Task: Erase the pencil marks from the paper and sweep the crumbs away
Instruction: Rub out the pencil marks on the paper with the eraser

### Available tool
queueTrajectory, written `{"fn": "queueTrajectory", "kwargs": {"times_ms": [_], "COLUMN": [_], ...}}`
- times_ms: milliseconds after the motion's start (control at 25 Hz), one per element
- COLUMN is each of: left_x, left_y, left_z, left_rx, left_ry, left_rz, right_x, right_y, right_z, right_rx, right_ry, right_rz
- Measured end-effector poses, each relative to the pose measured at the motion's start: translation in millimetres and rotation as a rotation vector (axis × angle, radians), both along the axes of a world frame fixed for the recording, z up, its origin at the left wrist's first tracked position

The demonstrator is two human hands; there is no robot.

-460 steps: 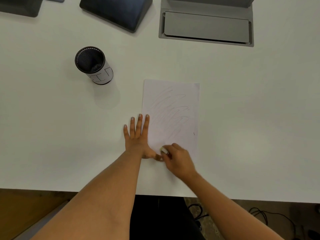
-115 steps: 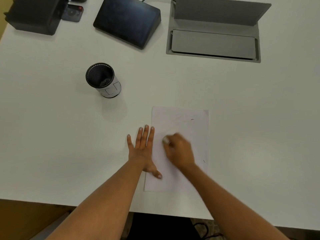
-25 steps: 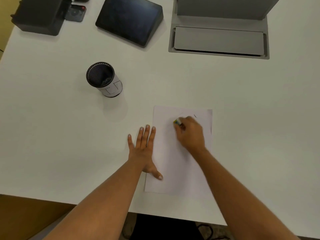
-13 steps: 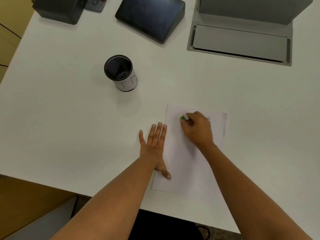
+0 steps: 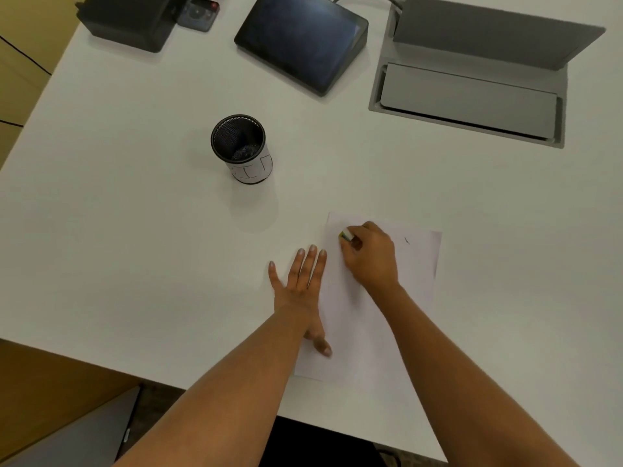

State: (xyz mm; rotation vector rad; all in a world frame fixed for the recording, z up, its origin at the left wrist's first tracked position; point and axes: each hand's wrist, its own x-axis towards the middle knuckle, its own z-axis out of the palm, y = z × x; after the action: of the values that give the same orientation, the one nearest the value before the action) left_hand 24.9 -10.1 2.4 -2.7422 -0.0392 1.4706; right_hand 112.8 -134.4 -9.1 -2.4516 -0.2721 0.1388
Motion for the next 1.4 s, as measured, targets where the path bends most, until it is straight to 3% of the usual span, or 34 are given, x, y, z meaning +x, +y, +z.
{"fn": "queueTrajectory", "kwargs": {"times_ms": [160,280,440,520,640,720,880,960,1080,1160,1280,1400], "left_x": [1,1,0,1,1,1,0,0,1,0,0,-2], "left_y": [0,0,0,0,1,1,1,1,1,1,2,3], "left_z": [-1,0,0,1,0,1,3,4,2,2,3,3], "left_rx": [0.023,0.021,-0.007,-0.002,0.003,-0.003,-0.014,-0.017,-0.015,-0.015,-0.033,-0.049], "left_ry": [0.017,0.014,-0.001,0.003,0.014,0.004,0.009,0.012,0.001,0.001,-0.007,-0.010], "left_rz": [-0.036,-0.032,0.014,0.001,-0.015,-0.014,0.002,0.002,-0.009,-0.015,0.011,0.018], "right_x": [-73,-54,10,-9,-79,-71,8,-4,-72,-65,-2,-3], "right_y": [1,-2,-14,-13,-12,-22,-33,-30,-20,-23,-23,-26], "right_z": [4,-1,-1,4,11,4,-3,-2,0,-4,-3,1], "right_rx": [0.035,0.027,0.011,0.021,-0.001,-0.037,-0.079,-0.066,-0.054,-0.081,-0.063,0.036], "right_ry": [0.138,0.116,0.057,0.066,0.115,0.069,0.043,0.040,0.056,0.038,0.062,0.077], "right_rz": [0.126,0.212,-0.103,-0.123,0.180,0.300,0.039,-0.044,0.170,0.280,0.024,-0.188]}}
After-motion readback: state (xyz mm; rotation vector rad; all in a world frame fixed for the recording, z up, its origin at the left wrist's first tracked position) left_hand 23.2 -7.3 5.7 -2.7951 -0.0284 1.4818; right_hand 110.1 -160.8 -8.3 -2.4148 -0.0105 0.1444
